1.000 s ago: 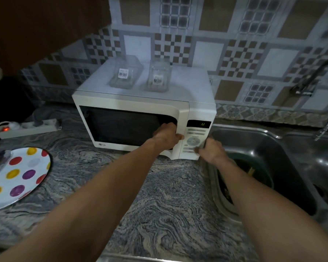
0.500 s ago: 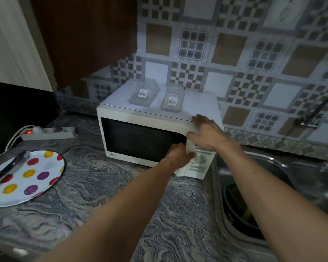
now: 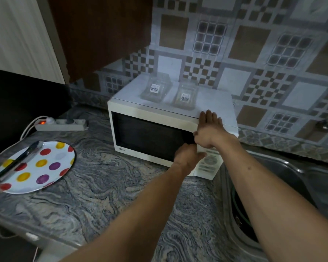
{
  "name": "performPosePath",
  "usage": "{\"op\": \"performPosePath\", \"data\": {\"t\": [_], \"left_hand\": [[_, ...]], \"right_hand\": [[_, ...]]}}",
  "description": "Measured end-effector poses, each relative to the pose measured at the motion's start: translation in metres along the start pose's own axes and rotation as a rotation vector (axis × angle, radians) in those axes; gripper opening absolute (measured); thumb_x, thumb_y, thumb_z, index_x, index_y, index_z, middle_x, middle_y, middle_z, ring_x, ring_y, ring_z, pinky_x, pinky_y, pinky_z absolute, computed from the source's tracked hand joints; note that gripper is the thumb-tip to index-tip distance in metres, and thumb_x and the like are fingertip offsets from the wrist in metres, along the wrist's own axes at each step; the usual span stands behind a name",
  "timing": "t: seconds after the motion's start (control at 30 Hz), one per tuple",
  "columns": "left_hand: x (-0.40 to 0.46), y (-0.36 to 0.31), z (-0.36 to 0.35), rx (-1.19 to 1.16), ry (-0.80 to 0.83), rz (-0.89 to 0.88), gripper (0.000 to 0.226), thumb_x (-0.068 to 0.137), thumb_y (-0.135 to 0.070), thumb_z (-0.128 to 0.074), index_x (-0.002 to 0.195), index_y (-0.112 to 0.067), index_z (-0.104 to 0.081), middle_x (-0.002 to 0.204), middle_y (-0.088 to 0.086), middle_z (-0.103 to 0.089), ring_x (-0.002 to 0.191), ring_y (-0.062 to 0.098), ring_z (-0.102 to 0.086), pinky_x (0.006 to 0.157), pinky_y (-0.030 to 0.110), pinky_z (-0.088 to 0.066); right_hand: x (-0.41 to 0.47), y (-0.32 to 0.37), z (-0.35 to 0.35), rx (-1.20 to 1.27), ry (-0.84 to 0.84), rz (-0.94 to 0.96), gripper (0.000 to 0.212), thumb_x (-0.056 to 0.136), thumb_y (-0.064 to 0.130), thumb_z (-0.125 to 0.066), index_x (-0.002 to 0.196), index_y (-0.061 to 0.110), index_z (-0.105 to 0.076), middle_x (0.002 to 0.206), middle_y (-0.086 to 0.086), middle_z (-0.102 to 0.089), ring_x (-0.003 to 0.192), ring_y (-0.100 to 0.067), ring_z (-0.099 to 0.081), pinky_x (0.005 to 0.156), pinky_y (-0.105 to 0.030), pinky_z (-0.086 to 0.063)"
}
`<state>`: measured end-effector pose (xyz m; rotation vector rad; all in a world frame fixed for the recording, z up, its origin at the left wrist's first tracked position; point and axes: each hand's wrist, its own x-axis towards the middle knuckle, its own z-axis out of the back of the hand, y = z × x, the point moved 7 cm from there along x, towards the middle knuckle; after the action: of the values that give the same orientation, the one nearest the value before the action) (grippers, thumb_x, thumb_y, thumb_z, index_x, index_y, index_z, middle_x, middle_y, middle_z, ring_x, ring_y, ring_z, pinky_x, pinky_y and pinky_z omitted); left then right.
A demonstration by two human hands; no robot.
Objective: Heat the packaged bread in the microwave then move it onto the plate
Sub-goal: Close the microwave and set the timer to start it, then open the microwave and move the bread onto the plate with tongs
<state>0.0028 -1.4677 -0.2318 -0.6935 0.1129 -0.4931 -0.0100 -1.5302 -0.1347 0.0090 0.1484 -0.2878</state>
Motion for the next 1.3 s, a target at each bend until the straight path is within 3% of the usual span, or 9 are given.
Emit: {"op": "performPosePath", "data": {"t": [0.33,0.43,0.53,0.63,0.73,0.83,0.9,1.1,1.3], "left_hand": [[-0.014,-0.002,0.000,0.030,-0.163,-0.012,0.041,0.091,-0.043,-0.063,0.107,-0.006,-0.065,0.093,0.012,-0.071,0.085,0.031,-0.066,0.065,0.034,-0.044],[-0.019,-0.001,0.003,0.022,-0.066,-0.099,0.043,0.092,-0.042,-0.062,0.115,-0.006,-0.061,0.097,0.014,-0.070,0.087,0.032,-0.065,0.066,0.033,-0.043],[-0.024,0.012,0.021,0.153,0.043,-0.298,0.042,0.093,-0.050,-0.058,0.108,-0.011,-0.059,0.091,0.011,-0.070,0.079,0.031,-0.065,0.063,0.033,-0.047],[-0.033,0.043,0.077,0.234,-0.292,-0.318,0.035,0.093,-0.037,-0.057,0.118,-0.012,-0.056,0.100,0.009,-0.066,0.080,0.028,-0.065,0.067,0.037,-0.054],[-0.037,0.063,0.140,0.342,-0.634,-0.297,0.045,0.090,-0.018,-0.055,0.132,-0.004,-0.050,0.121,0.016,-0.057,0.106,0.031,-0.057,0.091,0.043,-0.051],[-0.022,0.073,0.170,0.520,-0.484,-0.181,0.074,0.089,-0.015,-0.053,0.155,-0.009,-0.018,0.156,0.021,-0.021,0.141,0.037,-0.025,0.119,0.045,-0.019],[-0.015,0.081,0.172,0.614,-0.356,-0.134,0.085,0.089,-0.014,-0.054,0.157,-0.014,-0.003,0.163,0.017,0.005,0.149,0.037,-0.002,0.121,0.043,0.001],[-0.020,0.104,0.161,0.729,-0.233,-0.191,0.103,0.086,-0.018,-0.057,0.153,-0.011,0.021,0.162,0.017,0.018,0.149,0.034,0.017,0.121,0.045,0.011],[-0.035,0.112,0.175,0.707,-0.113,-0.316,0.100,0.084,-0.013,-0.054,0.154,-0.012,0.017,0.162,0.015,0.019,0.150,0.033,0.017,0.122,0.049,0.006]], "right_hand": [[-0.006,0.016,0.005,-0.015,0.169,-0.109,0.095,0.097,0.029,-0.050,0.153,-0.003,0.020,0.159,-0.026,0.027,0.148,-0.042,0.021,0.123,-0.049,0.004],[-0.008,0.016,0.007,-0.024,0.194,-0.114,0.095,0.097,0.030,-0.048,0.152,-0.004,0.021,0.158,-0.027,0.028,0.148,-0.043,0.021,0.123,-0.050,0.004],[-0.009,0.013,0.004,-0.027,0.206,-0.086,0.091,0.098,0.032,-0.042,0.152,-0.003,0.022,0.157,-0.027,0.030,0.148,-0.042,0.023,0.123,-0.050,0.003],[-0.009,0.010,0.003,-0.019,0.213,-0.068,0.089,0.100,0.036,-0.040,0.152,-0.001,0.023,0.157,-0.025,0.031,0.147,-0.040,0.025,0.123,-0.049,0.005],[-0.008,0.009,0.003,-0.012,0.210,-0.067,0.086,0.100,0.032,-0.038,0.152,-0.001,0.023,0.158,-0.024,0.030,0.148,-0.039,0.024,0.123,-0.048,0.005],[-0.008,0.010,0.002,0.002,0.199,-0.066,0.086,0.100,0.030,-0.039,0.153,0.000,0.023,0.159,-0.022,0.030,0.148,-0.038,0.024,0.124,-0.047,0.006],[-0.008,0.011,0.002,0.024,0.179,-0.068,0.088,0.099,0.028,-0.041,0.154,0.003,0.022,0.160,-0.020,0.029,0.149,-0.035,0.024,0.123,-0.046,0.007],[-0.028,0.019,0.000,0.094,0.026,0.049,0.094,0.090,0.019,-0.050,0.159,0.022,0.014,0.165,-0.005,0.023,0.151,-0.021,0.021,0.123,-0.044,0.010],[-0.063,0.038,-0.008,0.132,-0.084,0.037,0.088,0.095,0.018,-0.051,0.159,0.028,0.008,0.167,0.003,0.013,0.153,-0.020,0.014,0.123,-0.042,0.003]]}}
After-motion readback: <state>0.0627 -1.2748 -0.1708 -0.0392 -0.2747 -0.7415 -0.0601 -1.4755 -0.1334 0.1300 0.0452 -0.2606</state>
